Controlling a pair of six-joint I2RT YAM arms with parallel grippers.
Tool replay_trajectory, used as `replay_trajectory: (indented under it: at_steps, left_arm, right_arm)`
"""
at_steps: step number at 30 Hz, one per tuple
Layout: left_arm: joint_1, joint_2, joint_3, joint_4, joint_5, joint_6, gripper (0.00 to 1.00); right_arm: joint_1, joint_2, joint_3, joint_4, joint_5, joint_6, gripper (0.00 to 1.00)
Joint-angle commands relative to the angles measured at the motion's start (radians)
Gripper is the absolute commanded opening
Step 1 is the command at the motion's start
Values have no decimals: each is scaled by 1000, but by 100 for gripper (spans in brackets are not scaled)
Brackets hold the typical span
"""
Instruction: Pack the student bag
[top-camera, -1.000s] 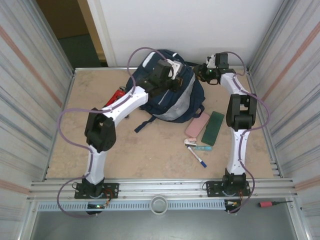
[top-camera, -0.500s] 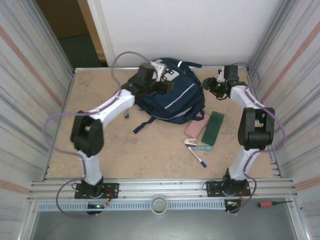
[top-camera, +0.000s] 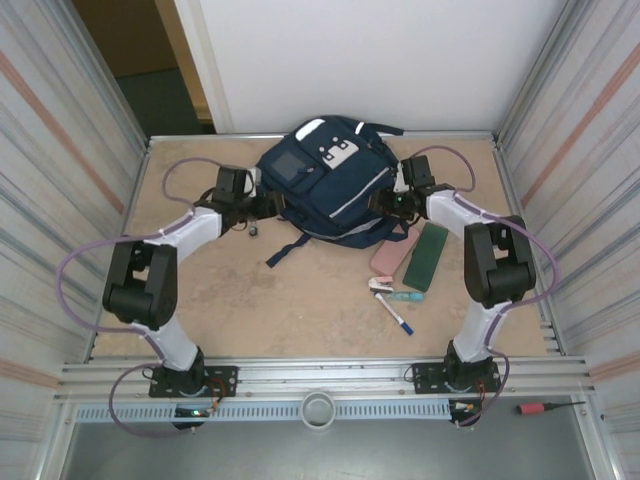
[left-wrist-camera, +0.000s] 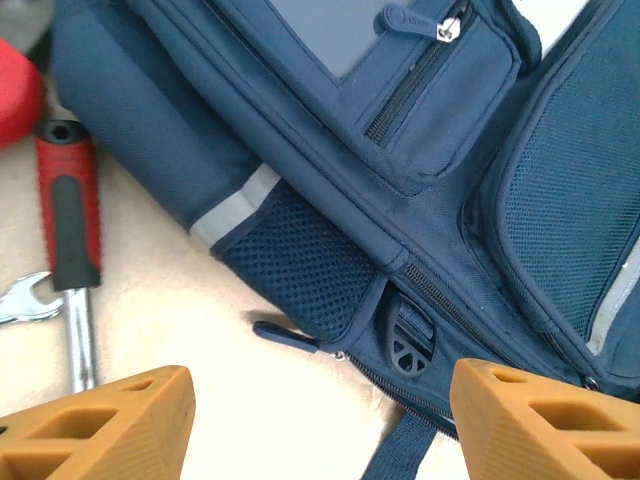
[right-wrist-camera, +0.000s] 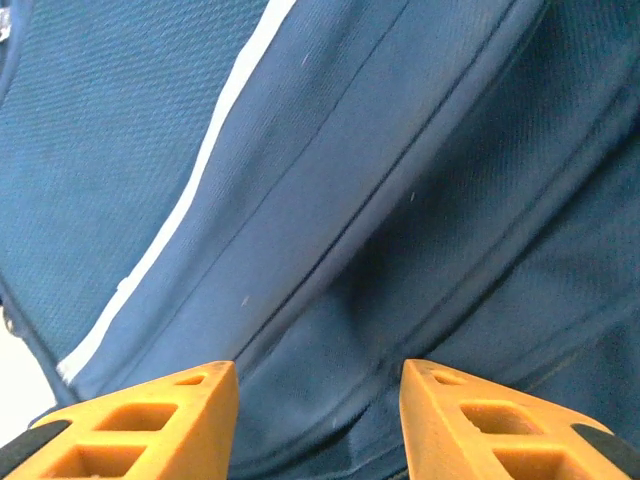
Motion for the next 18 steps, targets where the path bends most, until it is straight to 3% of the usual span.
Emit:
replay_trajectory:
  at_steps: [1, 9, 18]
  left_arm:
    - [1, 50, 68, -22, 20, -12, 68]
    - [1, 165, 158, -58, 2, -13, 65]
    - [0, 279, 270, -98, 30, -15, 61]
  right_arm:
    - [-33, 73, 70, 33, 24, -29, 41]
    - [-98, 216, 242, 36, -22, -72, 35]
    - [-126, 237, 310, 13, -28, -106, 38]
